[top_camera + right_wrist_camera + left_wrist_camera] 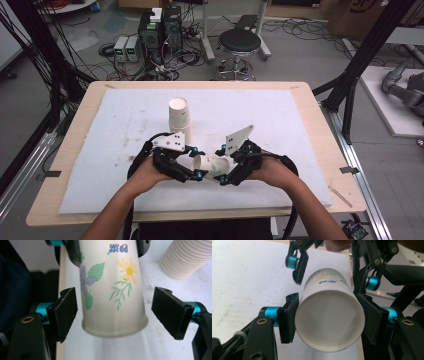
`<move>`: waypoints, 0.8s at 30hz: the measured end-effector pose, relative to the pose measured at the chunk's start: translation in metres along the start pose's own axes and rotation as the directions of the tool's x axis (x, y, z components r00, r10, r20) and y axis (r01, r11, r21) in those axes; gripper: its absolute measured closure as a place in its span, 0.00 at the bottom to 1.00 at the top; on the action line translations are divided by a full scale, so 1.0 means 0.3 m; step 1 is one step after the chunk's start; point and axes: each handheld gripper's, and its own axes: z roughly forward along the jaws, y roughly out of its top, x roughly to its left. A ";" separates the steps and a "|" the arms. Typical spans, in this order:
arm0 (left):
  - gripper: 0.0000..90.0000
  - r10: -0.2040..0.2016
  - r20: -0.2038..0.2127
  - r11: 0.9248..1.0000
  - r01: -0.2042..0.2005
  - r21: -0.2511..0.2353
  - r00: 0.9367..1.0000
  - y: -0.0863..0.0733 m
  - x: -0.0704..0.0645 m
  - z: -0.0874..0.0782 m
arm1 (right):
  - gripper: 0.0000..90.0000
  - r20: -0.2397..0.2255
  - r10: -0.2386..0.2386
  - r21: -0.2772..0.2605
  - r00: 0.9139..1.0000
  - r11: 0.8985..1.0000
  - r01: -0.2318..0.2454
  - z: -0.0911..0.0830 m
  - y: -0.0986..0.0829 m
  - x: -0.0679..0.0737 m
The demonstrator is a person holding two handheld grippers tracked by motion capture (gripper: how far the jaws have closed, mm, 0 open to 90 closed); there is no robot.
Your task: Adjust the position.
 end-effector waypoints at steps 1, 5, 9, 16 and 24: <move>0.41 -0.005 0.000 1.000 0.005 -0.012 1.000 -0.006 0.001 -0.003 | 0.23 0.003 0.026 -0.042 1.000 0.999 -0.026 -0.010 -0.015 -0.001; 0.41 -0.020 -0.006 0.999 0.019 -0.046 1.000 -0.027 0.003 -0.014 | 0.23 -0.009 0.078 -0.130 0.997 0.988 -0.078 -0.024 -0.042 0.000; 0.41 -0.033 -0.025 0.996 0.031 -0.087 0.999 -0.047 0.004 -0.021 | 0.23 -0.015 0.126 -0.229 0.992 0.965 -0.126 -0.039 -0.069 0.006; 0.41 -0.016 -0.051 0.989 0.009 -0.145 0.999 -0.069 -0.003 -0.033 | 0.23 0.025 0.146 -0.311 0.989 0.941 -0.131 -0.035 -0.113 0.036; 0.41 0.008 -0.066 0.976 -0.023 -0.216 0.998 -0.090 -0.018 -0.051 | 0.22 0.042 0.200 -0.405 0.979 0.899 -0.166 -0.036 -0.168 0.050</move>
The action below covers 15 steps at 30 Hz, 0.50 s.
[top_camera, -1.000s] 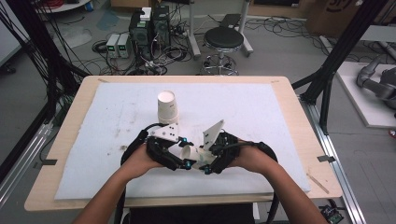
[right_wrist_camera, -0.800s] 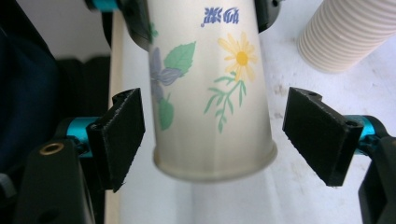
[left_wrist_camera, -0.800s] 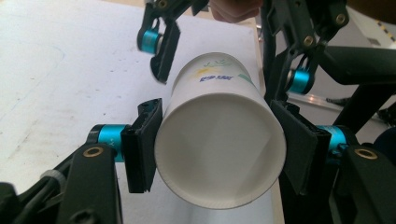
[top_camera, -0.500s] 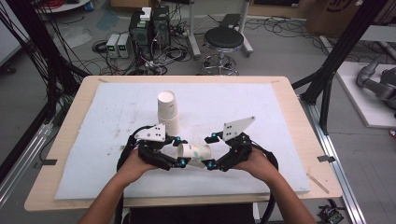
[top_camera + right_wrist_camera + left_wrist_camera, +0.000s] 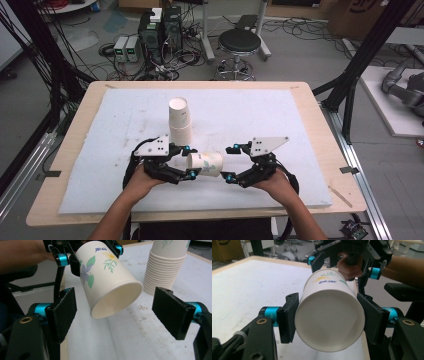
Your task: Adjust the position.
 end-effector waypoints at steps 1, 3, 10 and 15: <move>0.41 0.004 0.003 1.000 -0.004 -0.013 1.000 -0.001 -0.001 -0.004 | 0.22 -0.001 0.001 -0.022 1.000 1.000 -0.001 -0.003 -0.009 0.000; 0.41 0.008 0.003 0.999 -0.008 -0.034 1.000 0.001 -0.003 -0.011 | 0.23 -0.001 0.003 -0.031 1.000 1.000 -0.003 -0.004 -0.013 0.001; 0.41 0.015 0.002 0.997 -0.015 -0.078 1.000 0.001 -0.012 -0.020 | 0.23 -0.012 0.018 -0.063 1.000 0.998 -0.018 -0.003 -0.045 -0.007; 0.41 0.010 0.005 0.996 -0.009 -0.084 1.000 -0.006 -0.011 -0.016 | 0.23 -0.025 0.024 -0.063 0.999 0.998 -0.025 -0.002 -0.054 -0.011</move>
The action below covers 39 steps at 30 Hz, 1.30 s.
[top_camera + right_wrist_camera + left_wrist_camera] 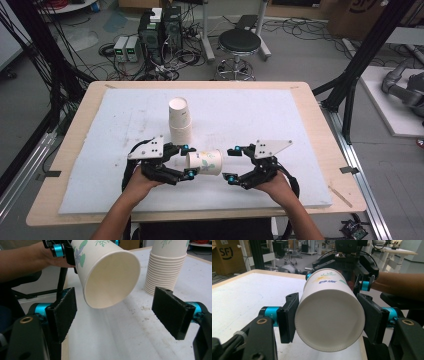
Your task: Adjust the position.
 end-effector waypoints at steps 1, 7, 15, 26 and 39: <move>0.41 0.000 0.000 1.000 0.000 -0.003 1.000 0.000 0.000 0.000 | 0.23 0.000 0.000 0.000 1.000 1.000 0.000 0.000 0.000 0.000; 0.41 0.002 0.021 1.000 -0.001 -0.026 1.000 0.003 -0.006 0.002 | 0.23 -0.025 0.008 -0.006 1.000 1.000 -0.009 0.005 -0.003 0.000; 0.41 -0.002 0.058 0.999 0.005 -0.038 0.998 0.004 -0.012 0.016 | 0.23 -0.056 -0.003 -0.011 0.998 1.000 0.002 0.025 0.001 0.006; 0.41 -0.007 0.118 0.997 0.017 -0.081 0.993 -0.009 -0.019 0.034 | 0.30 -0.138 -0.030 -0.058 0.990 0.998 0.022 0.043 0.007 0.017; 0.41 -0.044 0.149 0.991 0.062 -0.118 0.988 -0.027 -0.008 0.033 | 0.39 -0.162 -0.023 -0.110 0.987 0.994 0.005 0.028 0.012 0.013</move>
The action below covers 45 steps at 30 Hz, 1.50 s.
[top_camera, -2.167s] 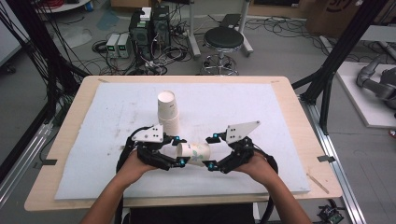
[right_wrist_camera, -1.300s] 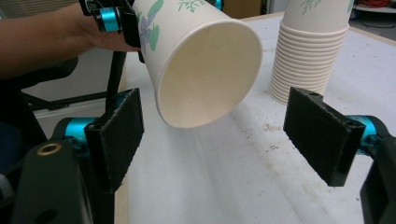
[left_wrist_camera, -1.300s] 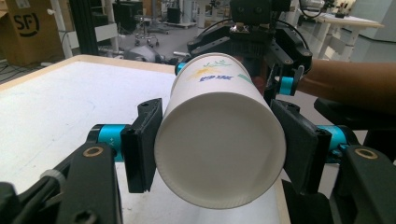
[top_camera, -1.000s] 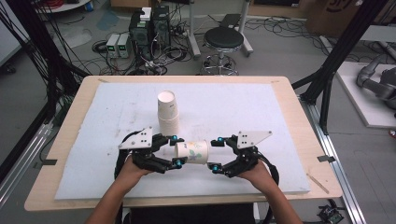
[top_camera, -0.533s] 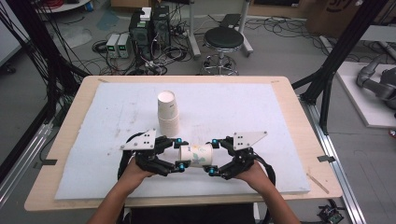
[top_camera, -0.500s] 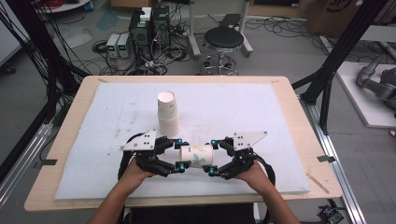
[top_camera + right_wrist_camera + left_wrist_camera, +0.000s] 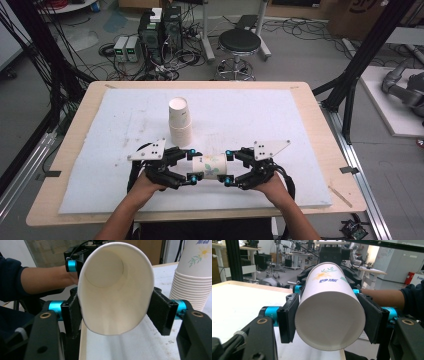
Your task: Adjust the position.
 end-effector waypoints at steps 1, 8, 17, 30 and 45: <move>0.41 0.000 0.000 1.000 0.000 0.000 1.000 0.000 0.000 0.000 | 0.39 -0.001 -0.002 -0.004 1.000 1.000 0.002 0.000 0.000 0.000; 0.17 0.023 -0.086 0.998 -0.018 0.063 0.996 0.033 -0.021 -0.006 | 0.40 -0.023 0.042 0.002 0.999 0.999 -0.041 -0.017 0.013 -0.008; 0.17 0.069 -0.129 0.972 -0.038 0.232 0.989 0.072 -0.025 -0.026 | 0.40 0.034 0.021 0.167 0.999 0.986 -0.027 -0.024 0.067 -0.021; 0.18 0.143 -0.127 0.912 -0.081 0.402 0.982 0.099 -0.028 -0.003 | 0.40 0.028 -0.034 0.376 0.999 0.926 0.021 0.028 0.150 -0.027; 0.20 0.158 -0.106 0.854 -0.082 0.514 0.982 0.106 -0.016 0.041 | 0.39 -0.006 -0.134 0.597 0.991 0.794 0.111 0.124 0.265 -0.021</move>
